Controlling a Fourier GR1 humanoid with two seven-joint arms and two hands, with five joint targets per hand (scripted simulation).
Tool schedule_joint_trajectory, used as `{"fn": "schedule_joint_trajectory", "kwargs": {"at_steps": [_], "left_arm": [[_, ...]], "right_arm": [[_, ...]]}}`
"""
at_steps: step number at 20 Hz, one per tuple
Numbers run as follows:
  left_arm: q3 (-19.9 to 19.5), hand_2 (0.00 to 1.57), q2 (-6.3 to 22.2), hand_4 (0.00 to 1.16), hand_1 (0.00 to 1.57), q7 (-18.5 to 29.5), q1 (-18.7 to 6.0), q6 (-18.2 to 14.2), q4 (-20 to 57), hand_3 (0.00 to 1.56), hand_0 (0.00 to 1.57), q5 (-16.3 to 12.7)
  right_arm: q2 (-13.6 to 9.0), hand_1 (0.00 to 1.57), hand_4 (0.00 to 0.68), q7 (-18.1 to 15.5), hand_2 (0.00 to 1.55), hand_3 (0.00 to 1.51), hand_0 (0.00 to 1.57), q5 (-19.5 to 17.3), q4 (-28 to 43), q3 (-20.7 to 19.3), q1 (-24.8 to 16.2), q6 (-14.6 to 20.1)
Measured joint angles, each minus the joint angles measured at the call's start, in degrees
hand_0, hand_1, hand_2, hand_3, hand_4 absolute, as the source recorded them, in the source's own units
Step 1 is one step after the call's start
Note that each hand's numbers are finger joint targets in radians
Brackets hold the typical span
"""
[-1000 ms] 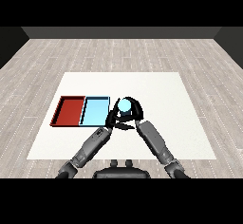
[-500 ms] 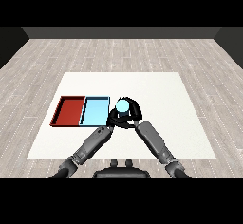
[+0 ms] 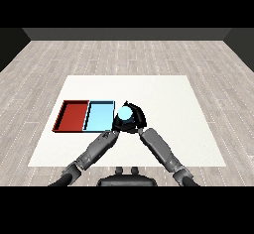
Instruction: Pick the blue can and put it in the blue box
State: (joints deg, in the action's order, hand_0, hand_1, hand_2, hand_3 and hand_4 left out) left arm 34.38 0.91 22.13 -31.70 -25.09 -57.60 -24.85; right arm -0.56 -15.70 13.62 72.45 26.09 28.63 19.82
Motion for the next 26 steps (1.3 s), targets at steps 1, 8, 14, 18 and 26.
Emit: {"fn": "schedule_joint_trajectory", "kwargs": {"at_steps": [1, 8, 14, 18, 26], "left_arm": [[0.17, 0.00, 0.03, 0.00, 0.00, 0.59, -0.19, 0.12, 0.37, 0.00, 0.00, -0.75], [2.05, 1.57, 0.45, 1.14, 1.57, 0.16, -1.31, -6.03, 1.78, 1.48, 1.57, -3.83], [3.47, 1.55, 0.92, 1.14, 1.57, -0.57, -1.86, -9.96, 2.88, 1.46, 1.57, -3.97], [3.39, 1.56, 0.38, 1.14, 1.57, -1.46, -2.60, -11.75, 4.04, 1.47, 1.57, -3.12], [1.10, 1.56, -0.15, 1.14, 1.57, -2.11, -1.93, -12.03, 3.43, 1.47, 1.57, 0.02]], "right_arm": [[-0.11, 1.45, 0.497, 0.95, 1.45, 1.36, 1.45, -0.57, 1.14, 0.33, -0.37, 0.28], [-0.60, 1.43, 0.524, -0.13, 1.46, 1.38, 1.43, 0.33, 0.42, 0.98, 0.98, 0.55], [-0.99, 1.43, 0.534, -1.44, 1.46, 1.38, 1.43, 2.06, -0.73, 2.61, 1.64, 2.02], [-0.67, 1.42, 0.522, -1.92, 1.46, 1.38, 1.42, 2.32, -1.72, 0.87, 1.56, -0.02], [-0.04, 0.00, 0.000, 1.01, 0.00, 0.00, 0.00, -1.06, -1.11, 0.54, 1.91, 1.38]]}}
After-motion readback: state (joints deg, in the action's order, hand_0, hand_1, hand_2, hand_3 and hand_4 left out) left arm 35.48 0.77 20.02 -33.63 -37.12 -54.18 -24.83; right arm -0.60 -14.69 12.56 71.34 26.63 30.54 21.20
